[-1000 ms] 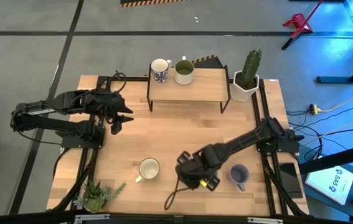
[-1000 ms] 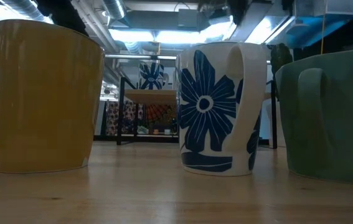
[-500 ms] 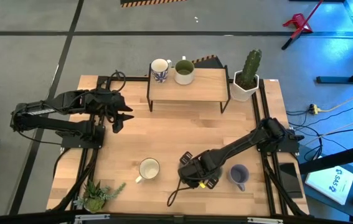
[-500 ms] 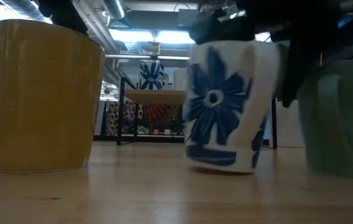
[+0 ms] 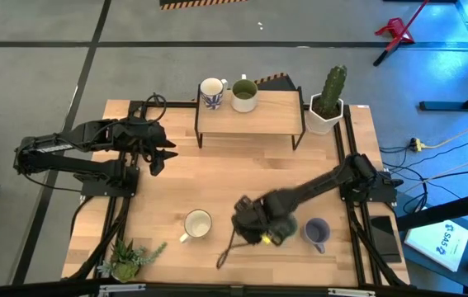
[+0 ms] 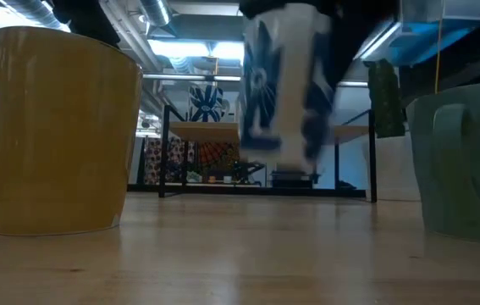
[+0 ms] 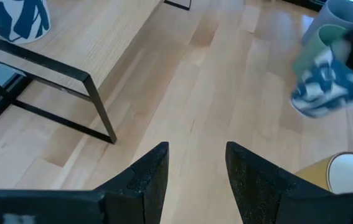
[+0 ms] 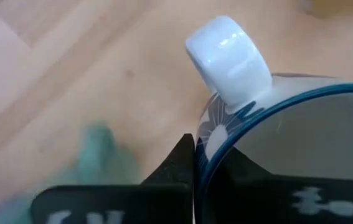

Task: Place coffee mugs
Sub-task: Put the blue patterned mug on the shelf

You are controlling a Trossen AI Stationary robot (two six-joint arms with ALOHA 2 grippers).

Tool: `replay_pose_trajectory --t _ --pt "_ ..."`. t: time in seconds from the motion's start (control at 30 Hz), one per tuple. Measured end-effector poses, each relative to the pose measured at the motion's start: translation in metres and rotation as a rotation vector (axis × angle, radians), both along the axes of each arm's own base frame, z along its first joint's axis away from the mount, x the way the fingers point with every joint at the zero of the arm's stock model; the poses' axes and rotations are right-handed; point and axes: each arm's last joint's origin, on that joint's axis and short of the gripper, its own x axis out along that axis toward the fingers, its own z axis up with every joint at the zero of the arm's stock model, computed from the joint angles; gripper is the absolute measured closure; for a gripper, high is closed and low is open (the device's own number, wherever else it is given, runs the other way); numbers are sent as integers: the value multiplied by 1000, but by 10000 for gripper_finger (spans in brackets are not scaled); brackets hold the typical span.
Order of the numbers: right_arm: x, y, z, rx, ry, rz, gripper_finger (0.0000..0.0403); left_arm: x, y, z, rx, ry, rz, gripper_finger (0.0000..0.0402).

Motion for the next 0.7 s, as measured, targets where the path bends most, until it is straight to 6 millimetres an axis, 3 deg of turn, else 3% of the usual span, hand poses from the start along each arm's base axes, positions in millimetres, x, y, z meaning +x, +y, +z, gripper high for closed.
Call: replay_pose_trajectory --t 0.13,0.3,0.4,0.57,0.7 --pt "4 -49 38 -76 52 -38 397 0 0 0 -1 0 1 248" --pt "3 -134 74 -124 91 -202 398 0 0 0 -1 0 1 248" --pt "1 -185 91 -158 27 -341 399 0 0 0 0 0 0 248" --pt "-24 -261 123 -171 -70 -590 400 0 0 0 1 0 -1 248" --pt "-42 -303 125 -152 -58 -717 400 0 0 0 3 1 -2 248"
